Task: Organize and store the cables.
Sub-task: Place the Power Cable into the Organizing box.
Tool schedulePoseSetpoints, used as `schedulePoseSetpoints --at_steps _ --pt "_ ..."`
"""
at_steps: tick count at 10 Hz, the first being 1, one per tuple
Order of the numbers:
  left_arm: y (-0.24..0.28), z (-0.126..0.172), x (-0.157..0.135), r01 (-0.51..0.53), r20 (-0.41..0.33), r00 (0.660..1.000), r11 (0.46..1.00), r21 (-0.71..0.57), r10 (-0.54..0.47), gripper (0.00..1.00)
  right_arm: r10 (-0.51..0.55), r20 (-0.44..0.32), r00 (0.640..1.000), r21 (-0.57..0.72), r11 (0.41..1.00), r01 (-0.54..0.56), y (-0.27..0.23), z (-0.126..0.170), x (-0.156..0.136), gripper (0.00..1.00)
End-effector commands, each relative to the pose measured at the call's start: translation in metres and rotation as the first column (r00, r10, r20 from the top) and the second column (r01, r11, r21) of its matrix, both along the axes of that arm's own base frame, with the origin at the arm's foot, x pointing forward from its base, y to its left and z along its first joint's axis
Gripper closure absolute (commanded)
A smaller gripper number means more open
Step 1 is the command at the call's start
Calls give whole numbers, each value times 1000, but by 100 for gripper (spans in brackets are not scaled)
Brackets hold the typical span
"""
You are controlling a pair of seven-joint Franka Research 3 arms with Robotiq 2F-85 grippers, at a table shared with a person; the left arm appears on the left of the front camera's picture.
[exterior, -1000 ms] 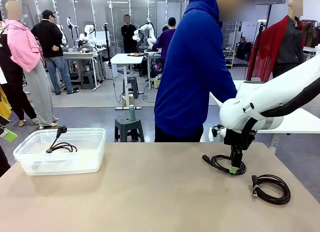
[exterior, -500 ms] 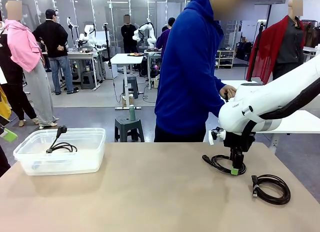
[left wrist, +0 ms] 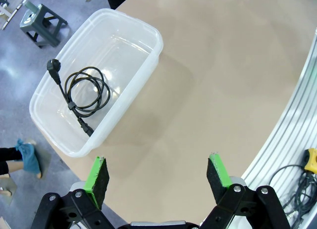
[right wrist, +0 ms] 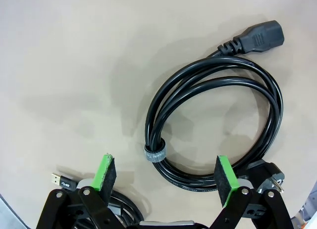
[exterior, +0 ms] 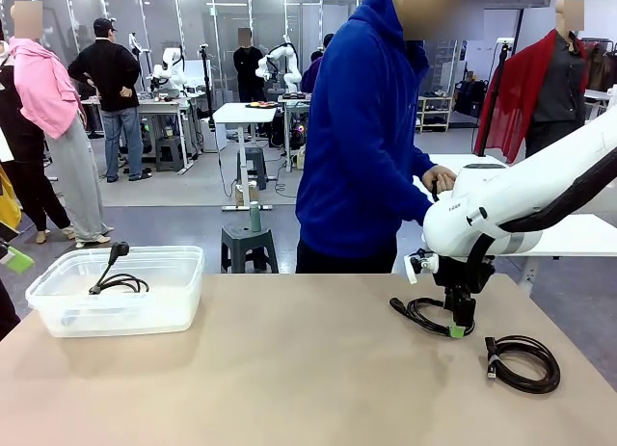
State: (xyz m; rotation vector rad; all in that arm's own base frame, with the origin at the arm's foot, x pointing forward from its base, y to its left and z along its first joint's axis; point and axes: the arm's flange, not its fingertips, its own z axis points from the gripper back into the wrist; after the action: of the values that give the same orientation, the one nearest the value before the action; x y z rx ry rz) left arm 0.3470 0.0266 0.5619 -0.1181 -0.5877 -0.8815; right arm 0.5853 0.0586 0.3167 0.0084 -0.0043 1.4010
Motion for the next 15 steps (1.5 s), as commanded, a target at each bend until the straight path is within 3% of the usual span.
schedulePoseSetpoints --at_steps 1,8,15 --pt "-1 1 -1 -2 2 1000 1000 10 2 0 29 -23 999 4 1000 -29 0 -5 7 0" --pt "-1 1 -1 -2 2 1000 1000 10 2 0 12 -60 998 0 1000 -12 0 -22 11 0" --pt "-1 1 -1 -2 2 1000 1000 10 2 0 6 -54 999 -13 1000 -6 0 -21 10 66"
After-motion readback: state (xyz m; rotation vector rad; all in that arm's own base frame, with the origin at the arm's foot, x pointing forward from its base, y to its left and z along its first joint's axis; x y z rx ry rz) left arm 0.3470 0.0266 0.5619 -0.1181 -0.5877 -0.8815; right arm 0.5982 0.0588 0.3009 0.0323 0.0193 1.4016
